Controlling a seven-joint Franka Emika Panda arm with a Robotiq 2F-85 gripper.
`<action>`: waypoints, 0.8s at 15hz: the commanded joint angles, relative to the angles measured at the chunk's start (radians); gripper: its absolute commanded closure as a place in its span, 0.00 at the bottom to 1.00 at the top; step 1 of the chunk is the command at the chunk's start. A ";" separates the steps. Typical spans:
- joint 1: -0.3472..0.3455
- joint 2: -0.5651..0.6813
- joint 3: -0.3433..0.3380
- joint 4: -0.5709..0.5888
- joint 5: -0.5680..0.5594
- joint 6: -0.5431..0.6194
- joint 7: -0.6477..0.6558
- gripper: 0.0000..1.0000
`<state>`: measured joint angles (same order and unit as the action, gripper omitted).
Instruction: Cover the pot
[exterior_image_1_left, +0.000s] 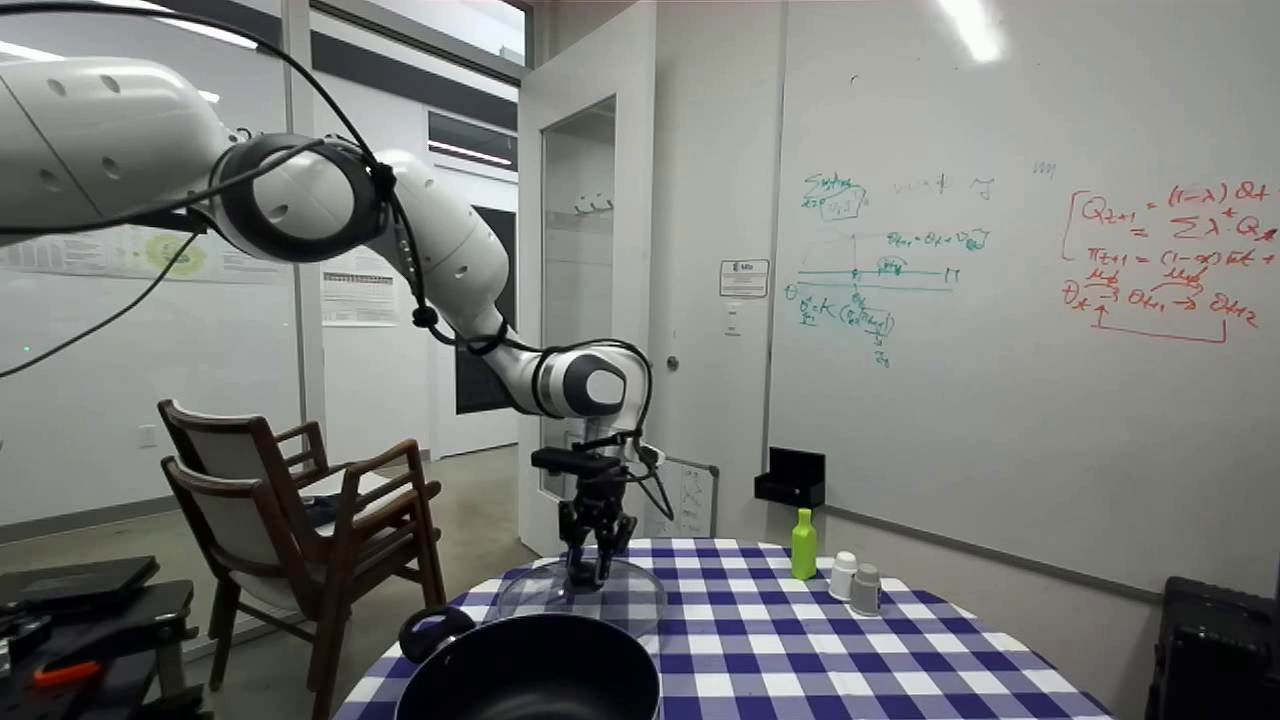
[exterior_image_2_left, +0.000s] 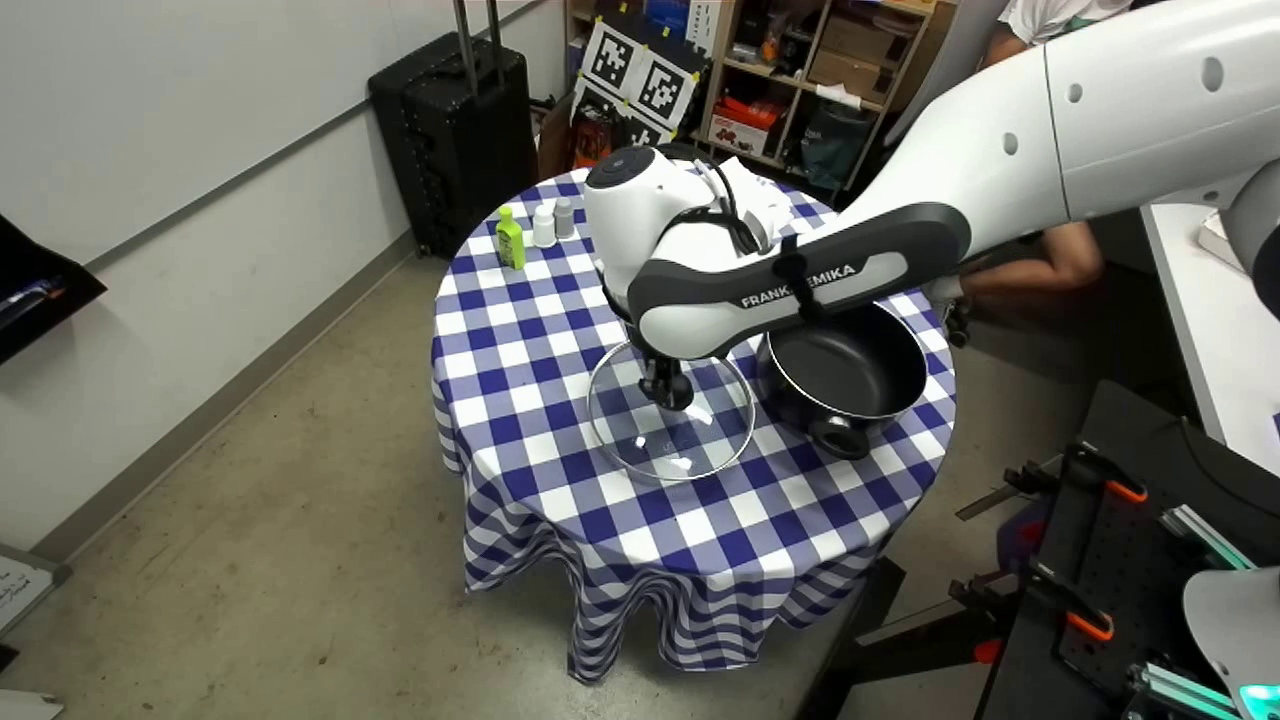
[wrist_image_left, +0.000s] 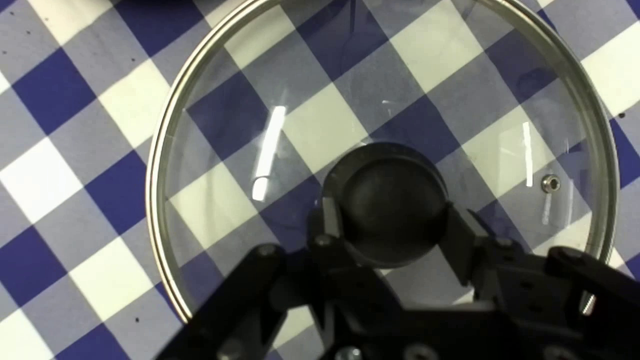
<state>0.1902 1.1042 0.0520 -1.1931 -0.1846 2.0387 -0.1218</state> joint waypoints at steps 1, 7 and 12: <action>-0.005 -0.110 0.023 -0.029 0.021 -0.082 -0.021 0.75; -0.005 -0.208 0.047 0.016 0.028 -0.161 -0.029 0.75; -0.039 -0.223 0.002 0.065 0.010 -0.155 -0.018 0.75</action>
<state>0.1776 0.8920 0.0762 -1.1703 -0.1776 1.9099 -0.1218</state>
